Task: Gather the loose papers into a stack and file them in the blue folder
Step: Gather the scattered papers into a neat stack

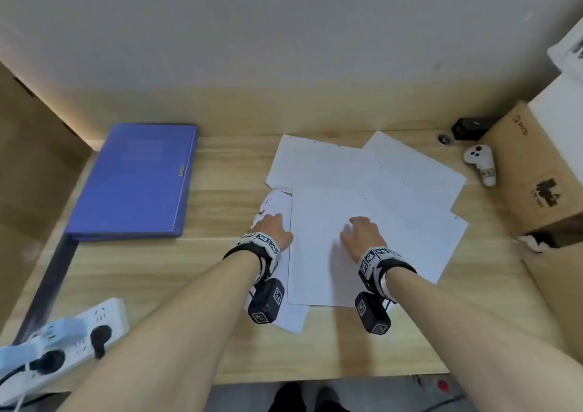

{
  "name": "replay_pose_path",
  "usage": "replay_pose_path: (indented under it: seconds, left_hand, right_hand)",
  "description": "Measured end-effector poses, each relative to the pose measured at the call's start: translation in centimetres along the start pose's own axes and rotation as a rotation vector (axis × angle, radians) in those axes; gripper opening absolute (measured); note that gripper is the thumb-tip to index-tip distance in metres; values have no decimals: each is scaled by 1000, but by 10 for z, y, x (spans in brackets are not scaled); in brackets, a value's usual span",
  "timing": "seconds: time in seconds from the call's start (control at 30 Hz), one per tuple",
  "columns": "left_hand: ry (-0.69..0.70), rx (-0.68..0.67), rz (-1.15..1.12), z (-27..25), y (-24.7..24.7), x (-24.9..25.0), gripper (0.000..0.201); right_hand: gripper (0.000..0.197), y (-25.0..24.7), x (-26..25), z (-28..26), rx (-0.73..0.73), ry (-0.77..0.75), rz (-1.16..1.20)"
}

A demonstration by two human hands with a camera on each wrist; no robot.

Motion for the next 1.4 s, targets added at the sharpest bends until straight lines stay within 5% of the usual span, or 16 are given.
replay_pose_path:
  seconds: [0.13, 0.37, 0.5, 0.67, 0.8, 0.97, 1.03, 1.2, 1.33, 1.4]
  left_hand:
    - [-24, 69, 92, 5, 5, -16, 38]
    - [-3, 55, 302, 15, 15, -33, 36]
    - [19, 70, 295, 19, 14, -37, 42]
    - [23, 82, 282, 23, 11, -39, 46]
    - [27, 89, 319, 25, 15, -39, 50]
    - [46, 73, 222, 31, 7, -41, 58]
    - [-49, 88, 191, 31, 4, -30, 60]
    - [-48, 207, 149, 18, 11, -43, 82]
    - [-213, 294, 64, 11, 10, -48, 96]
    - [-296, 251, 1, 10, 7, -49, 91]
  right_hand:
    - [53, 11, 13, 2, 107, 172, -123]
    - [67, 33, 28, 6, 5, 373, -57]
    - [55, 29, 33, 8, -47, 393, 210]
    - [24, 6, 53, 9, 75, 363, 291]
    - [32, -5, 83, 26, 104, 338, 180]
    - [66, -7, 101, 41, 68, 410, 78]
    - [67, -17, 105, 58, -59, 372, 84]
    - [54, -7, 97, 49, -134, 369, -16]
    - [14, -6, 95, 41, -93, 318, 188]
    - [13, -8, 91, 32, -23, 296, 274]
Point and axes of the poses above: each hand's wrist, its own z-axis towards the middle knuckle, its own y-axis out of the palm, x = y × z, the point moved 1 cm from there along z, towards the middle knuckle, and after that the axes turned 15 degrees about -z, right-handed, at the moved point
